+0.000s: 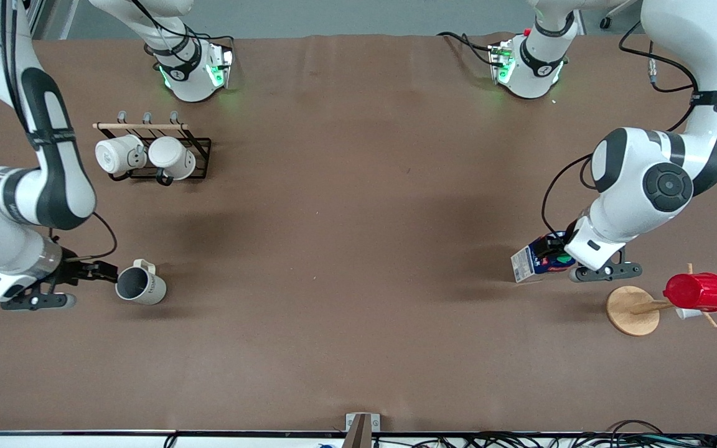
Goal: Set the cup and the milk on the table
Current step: 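Reach the right gripper to the white mug while the left gripper reaches the carton, then grasp the white mug with the right gripper while the left gripper grasps the carton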
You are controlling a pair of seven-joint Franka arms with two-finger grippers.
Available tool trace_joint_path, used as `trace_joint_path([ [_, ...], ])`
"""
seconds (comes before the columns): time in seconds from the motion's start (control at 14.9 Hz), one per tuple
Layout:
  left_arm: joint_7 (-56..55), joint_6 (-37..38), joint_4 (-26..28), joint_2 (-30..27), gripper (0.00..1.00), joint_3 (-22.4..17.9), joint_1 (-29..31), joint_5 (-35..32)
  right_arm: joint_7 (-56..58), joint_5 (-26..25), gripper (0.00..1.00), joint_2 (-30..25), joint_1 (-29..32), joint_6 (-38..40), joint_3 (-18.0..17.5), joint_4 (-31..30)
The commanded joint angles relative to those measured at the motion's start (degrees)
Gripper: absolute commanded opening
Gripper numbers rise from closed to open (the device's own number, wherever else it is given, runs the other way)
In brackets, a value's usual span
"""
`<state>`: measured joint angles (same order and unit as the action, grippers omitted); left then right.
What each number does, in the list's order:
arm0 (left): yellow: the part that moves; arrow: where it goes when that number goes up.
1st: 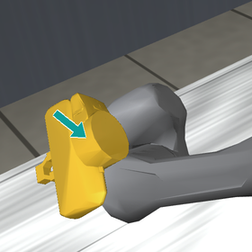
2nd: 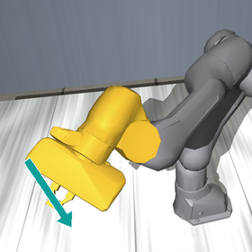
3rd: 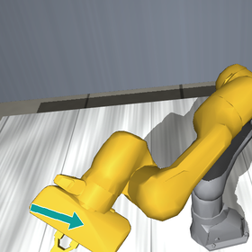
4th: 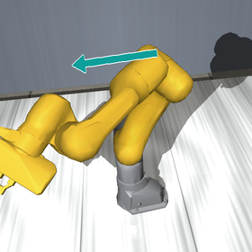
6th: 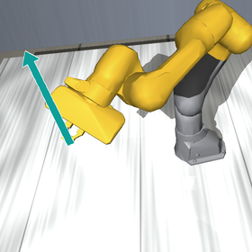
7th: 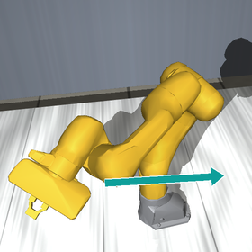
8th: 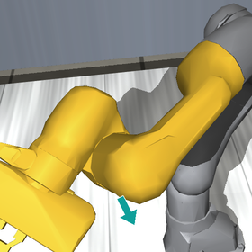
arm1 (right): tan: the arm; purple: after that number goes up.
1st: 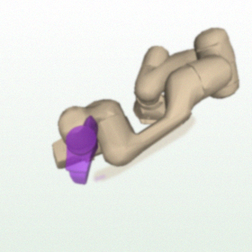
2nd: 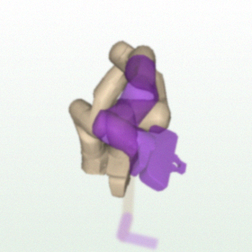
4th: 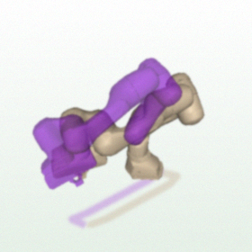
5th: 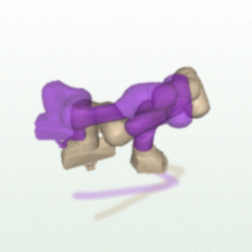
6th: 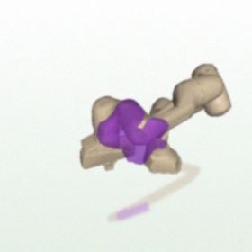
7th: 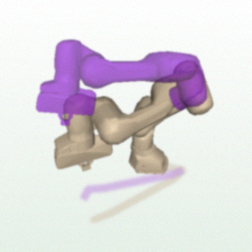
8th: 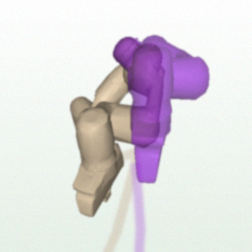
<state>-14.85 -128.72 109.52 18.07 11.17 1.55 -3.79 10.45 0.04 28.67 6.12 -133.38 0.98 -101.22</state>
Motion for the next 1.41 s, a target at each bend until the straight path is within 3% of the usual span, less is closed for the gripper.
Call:
trace_joint_path([
  [0.0,-1.2,-1.3,1.6,-0.8,0.73,0.4,0.3,-1.3,0.9,0.8,1.00,0.1,-0.8,-7.9,-0.3,-5.6],
  [0.13,-1.1,-0.9,1.7,-0.9,0.58,0.5,0.2,-1.4,1.4,0.7,0.95,1.4,-0.8,-11.1,-0.3,-6.6],
  [0.2,-1.1,-0.6,1.7,-1.3,0.50,0.5,0.2,-1.4,1.9,0.7,0.82,2.2,-0.8,-11.7,-0.3,-6.6],
  [0.34,-1.2,0.7,1.5,-1.6,0.38,0.6,0.2,-1.3,3.0,0.7,0.40,2.4,-0.8,-11.6,-0.3,-6.6],
  [0.47,-1.1,1.7,0.5,-1.8,0.35,0.7,0.2,-1.3,2.9,0.8,0.04,2.4,-0.7,-11.7,-0.3,-6.6],
  [0.54,-1.1,2.1,-0.5,-1.7,0.34,1.4,0.2,-1.3,2.9,0.8,0.00,2.4,-0.8,-11.7,-0.3,-6.5],
  [0.88,-1.1,4.9,-5.8,-1.7,0.33,3.7,0.1,-1.3,-3.5,0.8,0.00,1.0,-1.5,-7.9,-1.1,-5.7],
  [1.14,-0.6,5.1,-7.0,-2.3,0.33,4.0,-0.1,-1.4,-16.7,0.8,0.00,-2.0,-2.3,5.8,-9.2,0.0],
  [1.35,-0.5,5.4,-7.8,-2.4,0.33,6.8,0.0,-1.4,-30.6,-0.2,0.00,-2.0,-5.5,6.3,-15.9,1.7],
])
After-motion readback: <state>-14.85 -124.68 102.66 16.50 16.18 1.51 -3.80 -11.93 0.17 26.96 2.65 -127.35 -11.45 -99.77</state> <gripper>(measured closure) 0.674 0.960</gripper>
